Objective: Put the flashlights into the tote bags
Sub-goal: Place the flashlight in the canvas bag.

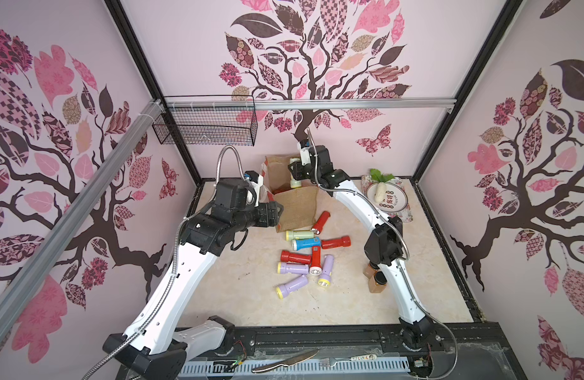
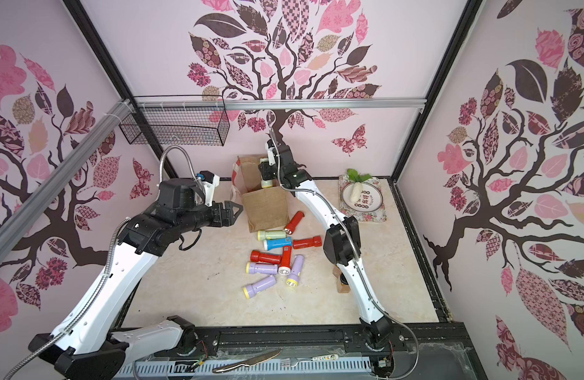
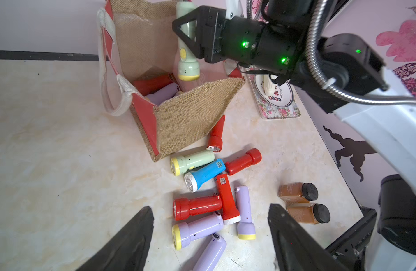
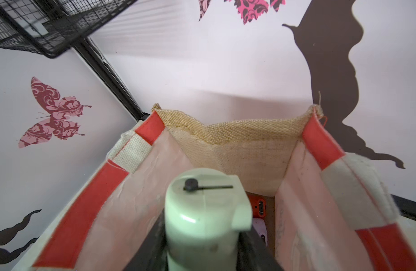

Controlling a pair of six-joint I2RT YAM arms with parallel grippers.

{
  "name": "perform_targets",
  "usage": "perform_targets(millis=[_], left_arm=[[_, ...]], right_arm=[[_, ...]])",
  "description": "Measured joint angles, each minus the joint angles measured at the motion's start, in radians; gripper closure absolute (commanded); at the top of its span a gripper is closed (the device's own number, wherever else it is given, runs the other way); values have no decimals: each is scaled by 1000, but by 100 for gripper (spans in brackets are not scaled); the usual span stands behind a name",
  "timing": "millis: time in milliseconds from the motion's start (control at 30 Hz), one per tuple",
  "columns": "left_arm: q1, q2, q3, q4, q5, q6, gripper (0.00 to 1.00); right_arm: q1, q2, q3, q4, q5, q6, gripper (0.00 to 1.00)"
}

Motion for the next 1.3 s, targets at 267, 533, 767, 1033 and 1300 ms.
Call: perform_targets(millis=[267, 533, 767, 1033, 1300], left_arm=[[0, -34, 0, -23, -9, -11, 20], [0, -66, -2, -23, -23, -23, 20], [0, -72, -2, -22, -24, -30, 20], [0, -84, -2, -26, -38, -37, 20], [0, -95, -36, -50, -50, -63, 20]], right_arm=[[0, 100, 10, 13, 46, 4, 100], [0, 103, 14, 27, 63, 5, 74], [1, 103, 14, 33, 64, 1, 45], [9, 101, 14, 60, 68, -3, 29], [20, 96, 14, 71, 69, -6, 18]])
